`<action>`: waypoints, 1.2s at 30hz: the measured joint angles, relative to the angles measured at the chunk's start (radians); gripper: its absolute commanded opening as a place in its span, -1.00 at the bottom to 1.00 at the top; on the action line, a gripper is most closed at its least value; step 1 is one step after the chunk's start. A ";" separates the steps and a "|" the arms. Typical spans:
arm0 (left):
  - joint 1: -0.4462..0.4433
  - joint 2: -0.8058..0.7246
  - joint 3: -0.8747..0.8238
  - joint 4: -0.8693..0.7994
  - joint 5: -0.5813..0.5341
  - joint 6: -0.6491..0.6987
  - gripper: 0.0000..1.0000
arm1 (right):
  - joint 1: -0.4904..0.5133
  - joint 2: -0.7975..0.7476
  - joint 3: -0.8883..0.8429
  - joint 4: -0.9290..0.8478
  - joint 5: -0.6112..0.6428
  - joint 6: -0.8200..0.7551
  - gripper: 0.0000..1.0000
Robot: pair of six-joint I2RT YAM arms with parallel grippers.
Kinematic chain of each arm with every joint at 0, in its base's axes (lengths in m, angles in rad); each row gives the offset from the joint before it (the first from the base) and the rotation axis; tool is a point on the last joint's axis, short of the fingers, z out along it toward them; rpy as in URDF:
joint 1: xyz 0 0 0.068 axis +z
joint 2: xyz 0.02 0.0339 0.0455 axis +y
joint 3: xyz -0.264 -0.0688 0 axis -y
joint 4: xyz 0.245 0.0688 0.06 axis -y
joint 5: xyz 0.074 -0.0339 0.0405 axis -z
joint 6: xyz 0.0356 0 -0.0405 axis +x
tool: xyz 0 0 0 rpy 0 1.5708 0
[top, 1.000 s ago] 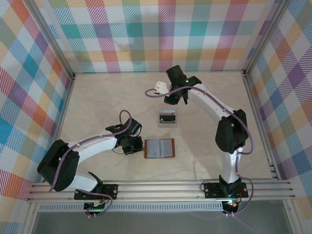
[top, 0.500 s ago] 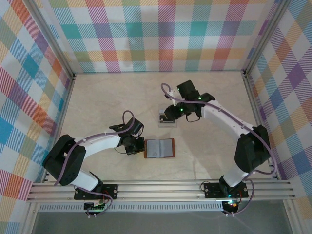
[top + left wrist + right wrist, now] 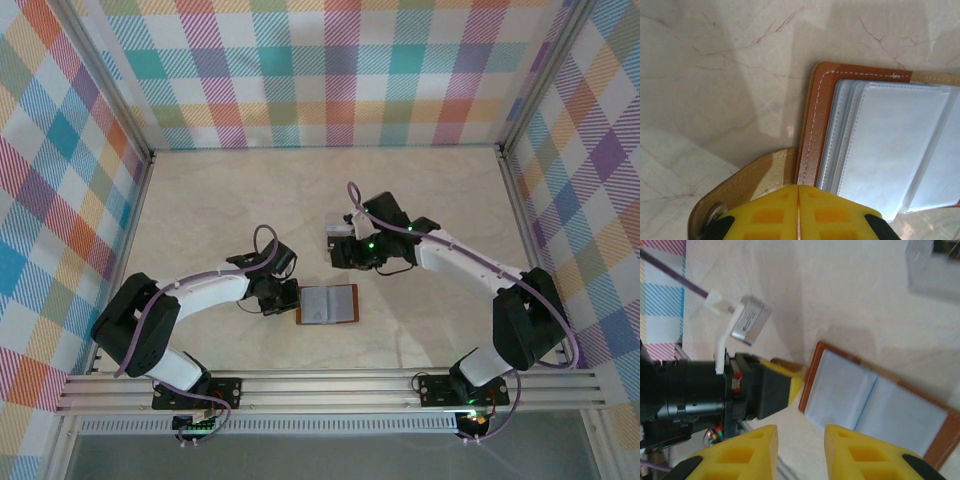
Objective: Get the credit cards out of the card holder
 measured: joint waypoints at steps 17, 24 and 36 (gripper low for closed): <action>0.000 0.025 -0.018 0.050 -0.005 -0.004 -0.82 | 0.133 0.174 -0.103 0.172 -0.117 0.231 -0.43; 0.000 0.022 -0.023 0.057 -0.004 -0.005 -0.82 | 0.163 0.256 -0.062 0.201 -0.119 0.257 -0.47; 0.001 0.022 -0.025 0.059 -0.003 -0.004 -0.82 | 0.185 0.359 -0.007 0.238 -0.094 0.278 -0.52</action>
